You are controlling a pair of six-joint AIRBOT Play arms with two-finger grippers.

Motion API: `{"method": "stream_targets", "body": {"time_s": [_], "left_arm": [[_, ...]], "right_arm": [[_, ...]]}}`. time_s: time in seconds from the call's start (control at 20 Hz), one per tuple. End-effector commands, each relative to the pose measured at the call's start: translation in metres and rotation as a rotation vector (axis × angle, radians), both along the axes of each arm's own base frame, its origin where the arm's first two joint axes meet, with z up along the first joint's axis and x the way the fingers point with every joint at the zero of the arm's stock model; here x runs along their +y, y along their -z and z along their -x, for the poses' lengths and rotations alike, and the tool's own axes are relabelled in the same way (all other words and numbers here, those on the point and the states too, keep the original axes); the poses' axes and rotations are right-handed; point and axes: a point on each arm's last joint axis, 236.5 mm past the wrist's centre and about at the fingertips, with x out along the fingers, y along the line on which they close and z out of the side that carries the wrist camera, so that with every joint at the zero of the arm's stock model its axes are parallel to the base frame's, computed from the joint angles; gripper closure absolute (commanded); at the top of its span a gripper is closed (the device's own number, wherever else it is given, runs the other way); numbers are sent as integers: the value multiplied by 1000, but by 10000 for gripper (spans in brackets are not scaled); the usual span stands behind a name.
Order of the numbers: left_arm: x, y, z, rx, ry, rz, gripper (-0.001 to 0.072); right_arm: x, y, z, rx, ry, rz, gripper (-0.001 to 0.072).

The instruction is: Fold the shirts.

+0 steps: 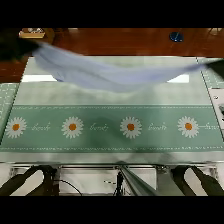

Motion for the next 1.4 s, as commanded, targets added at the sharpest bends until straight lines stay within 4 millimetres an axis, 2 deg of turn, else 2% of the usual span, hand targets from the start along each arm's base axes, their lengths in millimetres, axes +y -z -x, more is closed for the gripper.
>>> {"method": "stream_targets", "body": {"time_s": [0.0, 0.05, 0.1, 0.15, 0.25, 0.35, 0.4, 0.55, 0.6, 0.7, 0.85, 0.95, 1.05, 1.15, 1.35], "left_arm": [[-24, -197, 102, -555, -46, -85, 682], [-25, -236, 135, -692, -101, -137, 682], [-23, -263, 165, -798, -165, -199, 682], [-17, -284, 194, -870, -247, -245, 683], [-4, -303, 240, -910, -391, -261, 683], [5, -300, 279, -907, -491, -280, 683], [8, -293, 292, -881, -522, -290, 683], [31, -250, 312, -703, -633, -348, 683], [37, -230, 312, -617, -647, -372, 683], [34, -194, 310, -472, -600, -406, 683], [33, -162, 311, -353, -551, -473, 683], [37, -136, 305, -251, -502, -549, 684], [44, -108, 285, -144, -444, -610, 683], [55, -84, 253, -38, -417, -609, 684], [75, -29, 171, 177, -362, -562, 683]], "right_arm": [[29, -182, 58, -465, 25, 171, 688], [32, -217, 79, -557, 62, 237, 688], [32, -243, 98, -616, 109, 280, 688], [30, -263, 116, -650, 164, 304, 688], [28, -289, 150, -691, 261, 324, 688], [28, -296, 181, -688, 330, 338, 688], [29, -290, 193, -657, 348, 358, 688], [27, -250, 221, -500, 376, 458, 688], [25, -236, 229, -443, 387, 483, 688], [16, -209, 242, -330, 413, 518, 688], [-4, -165, 256, -120, 447, 550, 688], [-3, -149, 254, -51, 380, 545, 688], [-5, -135, 237, 3, 311, 540, 689], [-15, -106, 207, 124, 257, 527, 689], [-43, -33, 121, 403, 145, 475, 689]]}}
